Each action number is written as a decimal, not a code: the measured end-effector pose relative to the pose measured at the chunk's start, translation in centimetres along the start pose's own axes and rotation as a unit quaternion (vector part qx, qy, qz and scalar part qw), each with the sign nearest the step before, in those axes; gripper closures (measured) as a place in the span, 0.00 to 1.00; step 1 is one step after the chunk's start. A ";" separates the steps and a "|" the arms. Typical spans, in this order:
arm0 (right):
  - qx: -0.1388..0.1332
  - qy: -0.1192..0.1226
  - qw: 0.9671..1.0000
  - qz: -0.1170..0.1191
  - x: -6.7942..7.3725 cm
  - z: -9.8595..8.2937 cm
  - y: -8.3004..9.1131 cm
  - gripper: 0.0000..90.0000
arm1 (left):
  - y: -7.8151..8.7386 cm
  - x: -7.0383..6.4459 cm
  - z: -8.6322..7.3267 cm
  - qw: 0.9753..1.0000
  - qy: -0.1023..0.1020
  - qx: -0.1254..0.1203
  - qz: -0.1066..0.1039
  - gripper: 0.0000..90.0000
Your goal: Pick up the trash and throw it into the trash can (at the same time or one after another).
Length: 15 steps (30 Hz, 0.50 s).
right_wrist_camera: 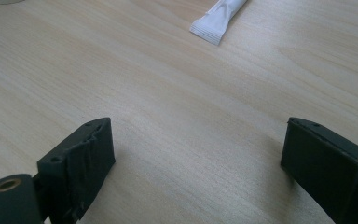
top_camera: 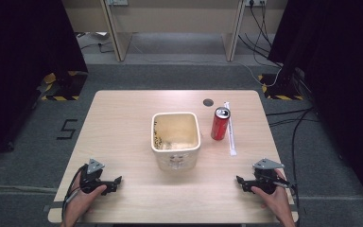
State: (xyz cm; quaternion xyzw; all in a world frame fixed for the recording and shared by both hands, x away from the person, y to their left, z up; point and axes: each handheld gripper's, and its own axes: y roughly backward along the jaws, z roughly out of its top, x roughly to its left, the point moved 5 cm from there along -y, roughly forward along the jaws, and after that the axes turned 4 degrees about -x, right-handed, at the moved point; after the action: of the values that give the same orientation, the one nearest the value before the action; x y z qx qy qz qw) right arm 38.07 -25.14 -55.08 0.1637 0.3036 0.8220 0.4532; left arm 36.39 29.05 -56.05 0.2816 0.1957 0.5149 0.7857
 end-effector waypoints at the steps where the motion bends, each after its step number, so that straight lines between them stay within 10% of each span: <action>1: 0.000 -0.001 1.000 -0.001 0.0 0.0 0.0 0.12 | 0.0 0.0 0.0 1.000 0.000 0.000 0.000 0.00; 15: -0.047 0.001 0.999 -0.021 -0.4 2.4 1.2 0.17 | 0.0 0.0 0.0 1.000 0.000 0.000 0.000 0.00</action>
State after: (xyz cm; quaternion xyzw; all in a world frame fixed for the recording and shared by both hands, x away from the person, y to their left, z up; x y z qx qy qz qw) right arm 38.79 -25.16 -52.45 0.1350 0.2679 0.8258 0.4776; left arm 36.40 29.06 -56.05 0.2818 0.1958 0.5148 0.7857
